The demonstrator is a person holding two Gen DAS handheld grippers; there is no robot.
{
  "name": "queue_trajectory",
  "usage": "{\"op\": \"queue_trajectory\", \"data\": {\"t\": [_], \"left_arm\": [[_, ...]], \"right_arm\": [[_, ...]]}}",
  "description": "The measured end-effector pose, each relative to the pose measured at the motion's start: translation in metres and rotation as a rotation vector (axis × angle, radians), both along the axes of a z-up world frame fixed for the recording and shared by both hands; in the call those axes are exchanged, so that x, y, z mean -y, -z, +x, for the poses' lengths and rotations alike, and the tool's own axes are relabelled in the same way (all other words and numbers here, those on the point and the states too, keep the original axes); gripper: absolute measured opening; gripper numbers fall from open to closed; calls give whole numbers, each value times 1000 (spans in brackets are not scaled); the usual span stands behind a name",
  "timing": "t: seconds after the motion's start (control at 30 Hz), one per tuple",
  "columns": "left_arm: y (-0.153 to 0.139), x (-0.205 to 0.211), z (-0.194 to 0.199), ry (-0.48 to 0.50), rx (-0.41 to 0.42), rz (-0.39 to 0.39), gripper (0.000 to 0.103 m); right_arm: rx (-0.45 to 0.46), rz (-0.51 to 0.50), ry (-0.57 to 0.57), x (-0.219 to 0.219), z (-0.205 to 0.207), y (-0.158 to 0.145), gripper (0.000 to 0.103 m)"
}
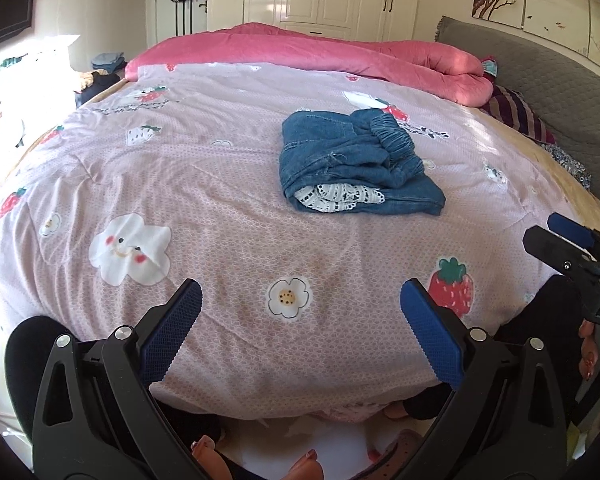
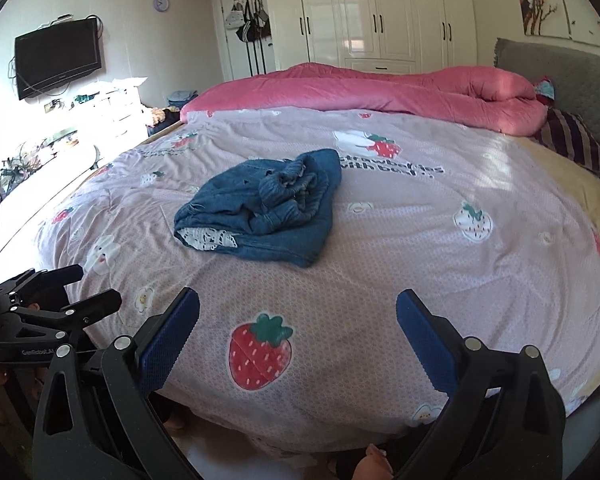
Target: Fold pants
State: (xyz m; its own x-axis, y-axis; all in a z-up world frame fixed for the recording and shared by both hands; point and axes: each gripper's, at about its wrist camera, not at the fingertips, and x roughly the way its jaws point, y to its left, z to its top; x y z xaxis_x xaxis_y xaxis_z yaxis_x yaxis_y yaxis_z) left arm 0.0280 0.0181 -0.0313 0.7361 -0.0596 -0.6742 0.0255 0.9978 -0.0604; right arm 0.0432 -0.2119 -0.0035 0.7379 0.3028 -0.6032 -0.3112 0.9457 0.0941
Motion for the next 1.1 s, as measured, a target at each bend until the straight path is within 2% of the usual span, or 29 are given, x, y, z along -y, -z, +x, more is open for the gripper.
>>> {"op": "queue_trajectory", "data": {"t": [0.4, 1.1], "left_arm": [[8, 7, 2, 7, -20, 13, 94], [18, 10, 8, -11, -50, 34, 94]], "right_arm": [[8, -59, 74, 3, 4, 23, 98], [-22, -68, 58, -3, 10, 34, 98]]}}
